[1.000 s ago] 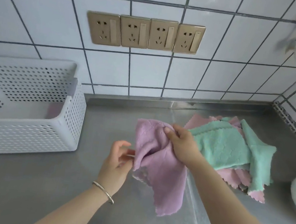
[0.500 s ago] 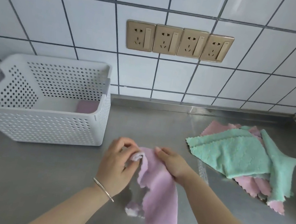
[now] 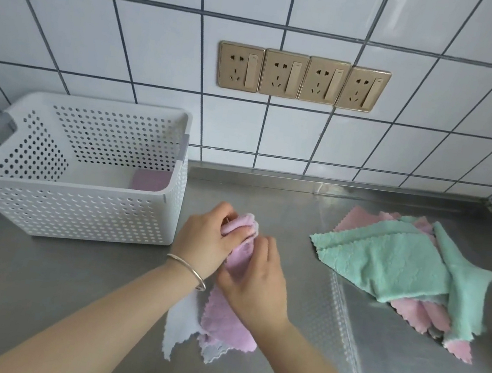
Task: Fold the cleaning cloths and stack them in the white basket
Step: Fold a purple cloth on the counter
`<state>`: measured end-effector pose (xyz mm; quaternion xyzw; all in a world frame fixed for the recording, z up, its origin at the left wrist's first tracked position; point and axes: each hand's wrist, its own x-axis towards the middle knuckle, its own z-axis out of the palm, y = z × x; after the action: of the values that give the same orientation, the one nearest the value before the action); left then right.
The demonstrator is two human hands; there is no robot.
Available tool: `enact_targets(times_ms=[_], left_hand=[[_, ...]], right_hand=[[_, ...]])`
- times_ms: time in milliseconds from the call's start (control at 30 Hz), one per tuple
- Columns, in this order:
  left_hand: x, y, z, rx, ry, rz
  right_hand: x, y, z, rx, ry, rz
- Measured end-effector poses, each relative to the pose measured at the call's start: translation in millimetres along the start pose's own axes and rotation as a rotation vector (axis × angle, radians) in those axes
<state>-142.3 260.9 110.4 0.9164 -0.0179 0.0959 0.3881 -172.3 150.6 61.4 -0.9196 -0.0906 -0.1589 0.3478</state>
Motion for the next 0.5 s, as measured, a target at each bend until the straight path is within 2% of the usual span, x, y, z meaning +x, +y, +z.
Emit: enact_targets(times_ms=[67,167,300,400,500], left_hand=[[3,4,0,0.042,0.004,0.024],[5,5,0,0.095,0.087,0.192],[13,2,-9,0.111,0.165,0.408],[26,-4,-23,0.118,0.212,0.427],[41,-7,-37,0.151,0.243,0.383]], right_hand=[[6,-5,0,0.035,0.070,0.066],[13,-8,-4,0.058,0.112,0.054],[22,3,-15,-0.053,0.016,0.182],[29,36,-27,-0.233,-0.043,0.322],[43,64,-40,-0.272,-0.040,0.373]])
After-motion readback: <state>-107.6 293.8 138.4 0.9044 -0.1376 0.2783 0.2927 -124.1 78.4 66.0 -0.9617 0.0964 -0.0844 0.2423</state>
